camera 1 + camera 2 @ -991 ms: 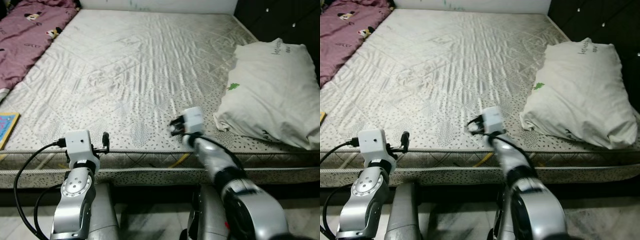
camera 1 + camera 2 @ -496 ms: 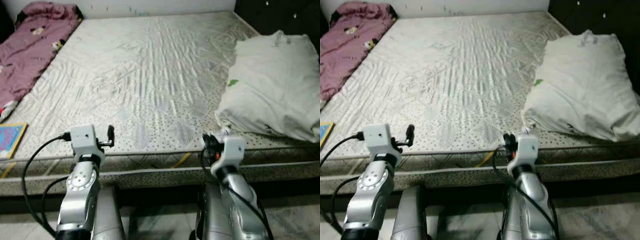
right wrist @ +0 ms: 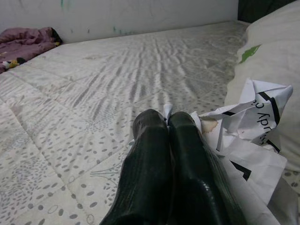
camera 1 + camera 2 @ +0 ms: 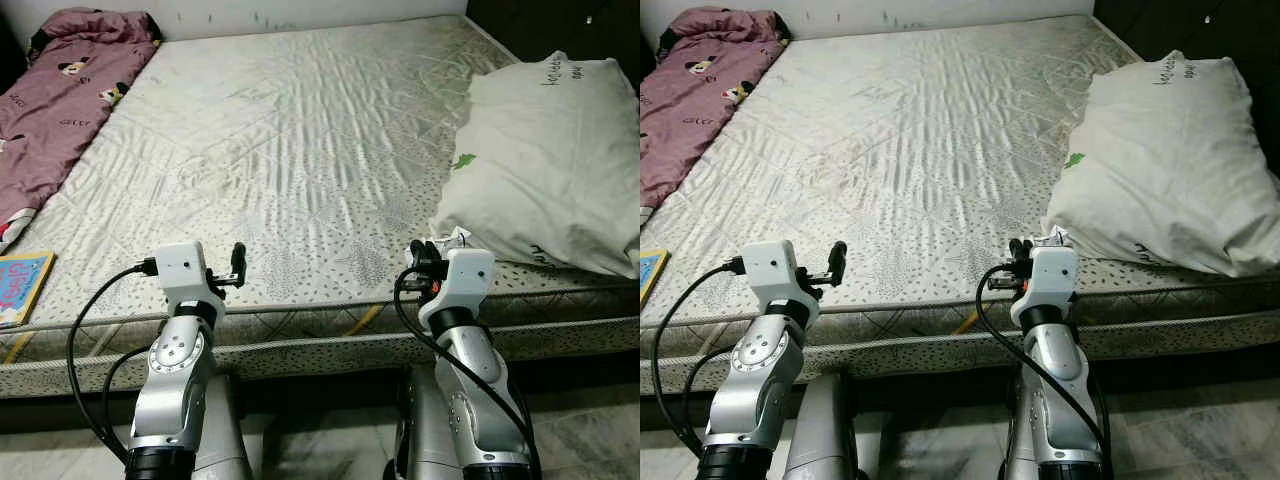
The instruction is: Clean up the room
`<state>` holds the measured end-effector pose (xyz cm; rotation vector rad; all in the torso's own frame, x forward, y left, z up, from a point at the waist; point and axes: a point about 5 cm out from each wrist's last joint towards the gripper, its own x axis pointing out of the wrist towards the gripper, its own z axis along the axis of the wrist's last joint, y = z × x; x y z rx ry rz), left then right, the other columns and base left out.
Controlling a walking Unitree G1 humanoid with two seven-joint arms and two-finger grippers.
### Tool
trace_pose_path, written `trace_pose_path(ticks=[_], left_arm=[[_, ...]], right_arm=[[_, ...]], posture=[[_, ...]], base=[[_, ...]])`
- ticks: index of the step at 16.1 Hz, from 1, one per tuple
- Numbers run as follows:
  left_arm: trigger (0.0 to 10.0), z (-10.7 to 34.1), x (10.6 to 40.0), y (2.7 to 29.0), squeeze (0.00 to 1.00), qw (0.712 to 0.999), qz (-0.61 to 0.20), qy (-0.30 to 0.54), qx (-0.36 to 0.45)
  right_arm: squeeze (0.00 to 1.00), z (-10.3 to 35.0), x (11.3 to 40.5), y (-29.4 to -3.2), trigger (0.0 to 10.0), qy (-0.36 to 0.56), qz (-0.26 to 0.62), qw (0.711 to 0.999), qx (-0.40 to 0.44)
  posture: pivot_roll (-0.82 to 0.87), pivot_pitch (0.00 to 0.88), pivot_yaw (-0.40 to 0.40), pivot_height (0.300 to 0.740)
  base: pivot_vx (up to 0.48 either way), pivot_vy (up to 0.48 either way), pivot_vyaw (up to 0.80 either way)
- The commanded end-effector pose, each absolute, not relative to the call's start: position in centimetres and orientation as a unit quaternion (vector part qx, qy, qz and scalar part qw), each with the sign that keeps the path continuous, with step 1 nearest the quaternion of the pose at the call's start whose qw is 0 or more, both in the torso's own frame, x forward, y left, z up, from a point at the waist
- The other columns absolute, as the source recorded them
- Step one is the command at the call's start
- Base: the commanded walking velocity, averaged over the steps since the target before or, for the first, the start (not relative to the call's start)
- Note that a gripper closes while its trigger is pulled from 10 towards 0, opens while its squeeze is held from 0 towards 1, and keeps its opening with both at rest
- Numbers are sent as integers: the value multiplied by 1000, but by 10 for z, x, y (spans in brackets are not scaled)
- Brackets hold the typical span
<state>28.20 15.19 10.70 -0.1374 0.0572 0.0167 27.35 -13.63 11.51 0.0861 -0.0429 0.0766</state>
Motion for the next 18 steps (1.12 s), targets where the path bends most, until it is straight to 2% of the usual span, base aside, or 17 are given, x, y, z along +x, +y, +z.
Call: trace_pose_path(ticks=[1, 6, 12, 14, 18], left_arm=[[10000, 115, 280, 151, 0, 998, -6, 10, -55], [10000, 110, 283, 155, 0, 998, -18, 28, -47], [10000, 116, 291, 156, 0, 1000, -6, 6, -16], [10000, 116, 292, 166, 0, 1000, -1, 10, -3], [10000, 115, 294, 175, 0, 1000, 18, 6, 0]], right_arm=[[0, 123, 275, -131, 10000, -35, 48, 997, 51], [0, 129, 281, -127, 10000, -48, 42, 996, 64], [0, 136, 291, -123, 10000, -61, 54, 995, 63], [0, 152, 294, -111, 10000, -100, 92, 990, 23], [0, 165, 304, -110, 10000, -123, 110, 986, 3]], posture=[[-5, 0, 72, 500], [0, 0, 76, 548], [17, 0, 63, 616], [35, 0, 54, 640], [40, 0, 42, 640]], base=[[0, 0, 0], [0, 0, 0], [0, 0, 0], [0, 0, 0], [0, 0, 0]])
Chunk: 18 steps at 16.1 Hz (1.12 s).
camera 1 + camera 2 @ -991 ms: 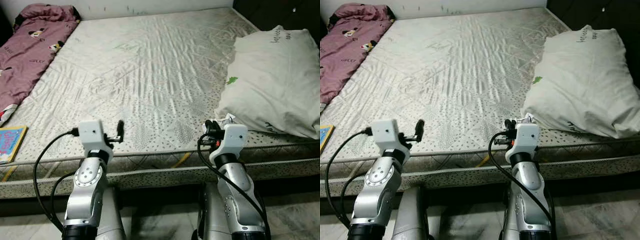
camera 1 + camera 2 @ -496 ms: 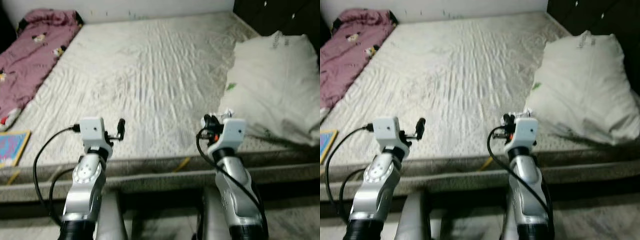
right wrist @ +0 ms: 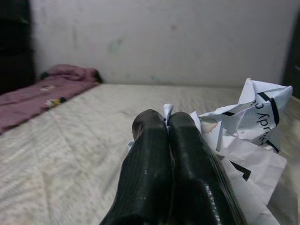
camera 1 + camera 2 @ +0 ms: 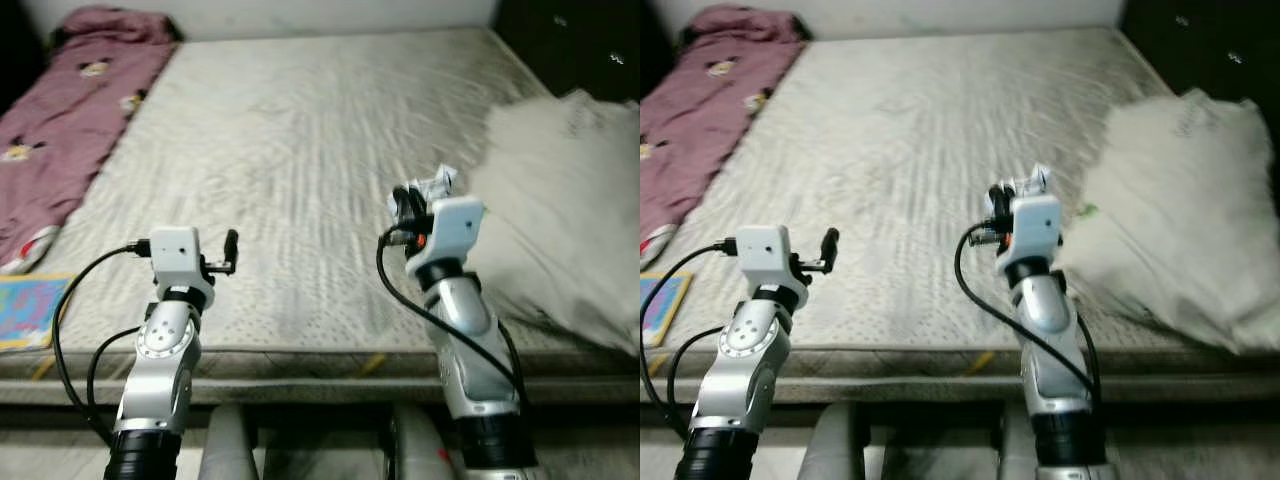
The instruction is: Clean up the room
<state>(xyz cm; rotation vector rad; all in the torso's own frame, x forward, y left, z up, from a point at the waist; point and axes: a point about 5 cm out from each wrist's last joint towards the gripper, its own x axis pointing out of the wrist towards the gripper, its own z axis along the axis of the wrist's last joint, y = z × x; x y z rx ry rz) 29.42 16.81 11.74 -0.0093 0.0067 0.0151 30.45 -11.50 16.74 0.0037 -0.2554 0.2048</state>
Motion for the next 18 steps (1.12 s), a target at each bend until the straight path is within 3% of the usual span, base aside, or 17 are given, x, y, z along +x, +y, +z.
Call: trace_pose_path(ticks=[1, 4, 10, 18], left_arm=[[10000, 115, 293, 175, 0, 1000, 21, 8, -2], [10000, 111, 291, 168, 0, 1000, 12, 14, -4], [10000, 109, 292, 167, 0, 1000, 8, 16, -6], [10000, 98, 288, 165, 0, 999, 18, 39, -11]], right_arm=[[0, 166, 306, -113, 10000, -124, 112, 986, -4], [0, 166, 310, -125, 10000, -126, 101, 987, -11], [0, 158, 306, -133, 10000, -110, 64, 992, -3], [0, 140, 296, -128, 10000, -80, 68, 994, -7]], posture=[[35, 0, 43, 640], [27, 0, 46, 654], [27, 0, 40, 735], [26, 0, 28, 740]], base=[[0, 0, 0], [0, 0, 0], [0, 0, 0], [0, 0, 0]])
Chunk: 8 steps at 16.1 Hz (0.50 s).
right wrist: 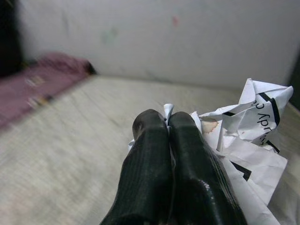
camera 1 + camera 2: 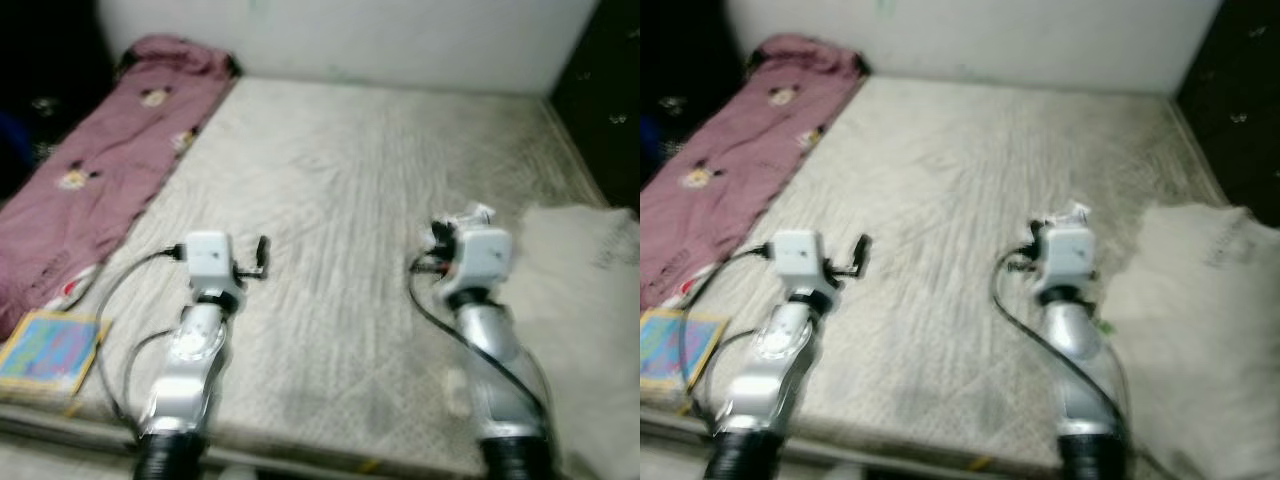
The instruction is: Clean up the room
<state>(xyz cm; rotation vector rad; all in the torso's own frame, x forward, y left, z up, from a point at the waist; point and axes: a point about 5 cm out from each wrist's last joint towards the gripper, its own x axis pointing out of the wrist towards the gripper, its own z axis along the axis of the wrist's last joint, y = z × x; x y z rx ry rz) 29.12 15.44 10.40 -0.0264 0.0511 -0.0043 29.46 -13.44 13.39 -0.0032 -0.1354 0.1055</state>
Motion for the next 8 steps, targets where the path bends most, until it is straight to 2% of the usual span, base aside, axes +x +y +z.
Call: trace_pose_path(ticks=[1, 4, 8], left_arm=[[10000, 99, 289, 165, 0, 999, 14, 39, -13], [10000, 102, 294, 161, 0, 1000, -11, 27, 1], [10000, 90, 288, 169, 0, 998, 7, 56, -32]], right_arm=[[0, 140, 295, -129, 10000, -78, 67, 995, -7], [0, 138, 296, -129, 10000, -72, 65, 995, -7], [0, 132, 296, -126, 10000, -53, 63, 996, 16]], posture=[[27, 0, 26, 740], [40, 0, 13, 740], [24, 0, 36, 740]], base=[[0, 0, 0], [0, 0, 0], [0, 0, 0]])
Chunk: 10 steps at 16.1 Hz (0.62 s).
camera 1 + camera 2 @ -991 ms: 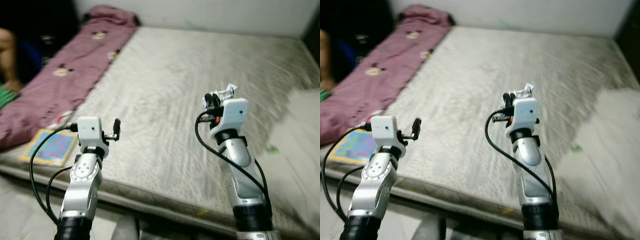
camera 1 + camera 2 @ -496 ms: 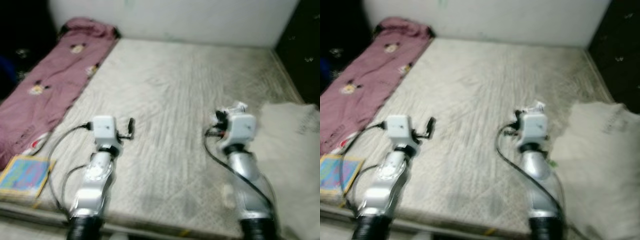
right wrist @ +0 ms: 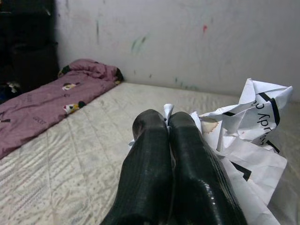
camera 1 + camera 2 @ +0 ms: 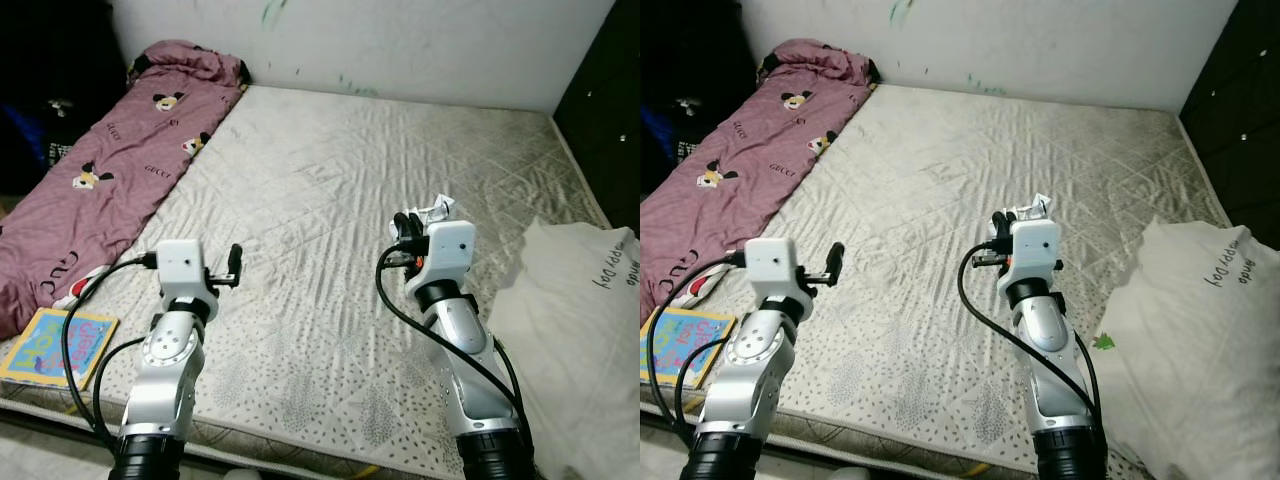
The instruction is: Clean up the room
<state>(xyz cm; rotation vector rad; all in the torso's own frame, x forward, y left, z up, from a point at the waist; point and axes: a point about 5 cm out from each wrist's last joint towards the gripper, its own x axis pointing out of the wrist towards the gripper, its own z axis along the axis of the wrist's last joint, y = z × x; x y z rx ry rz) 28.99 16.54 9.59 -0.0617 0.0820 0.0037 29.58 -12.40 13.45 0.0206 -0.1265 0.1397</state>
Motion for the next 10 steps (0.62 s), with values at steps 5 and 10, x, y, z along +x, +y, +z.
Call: trace_pose_path(ticks=[5, 10], left_arm=[[10000, 91, 290, 170, 0, 998, 7, 58, -33], [10000, 92, 291, 168, 0, 998, 9, 57, -36]], right_arm=[[0, 123, 293, -128, 10000, -34, 58, 997, 21], [0, 123, 297, -126, 10000, -32, 64, 997, 19]], posture=[[28, 0, 30, 740], [37, 0, 24, 740]], base=[[0, 87, 0], [0, 480, 0]])
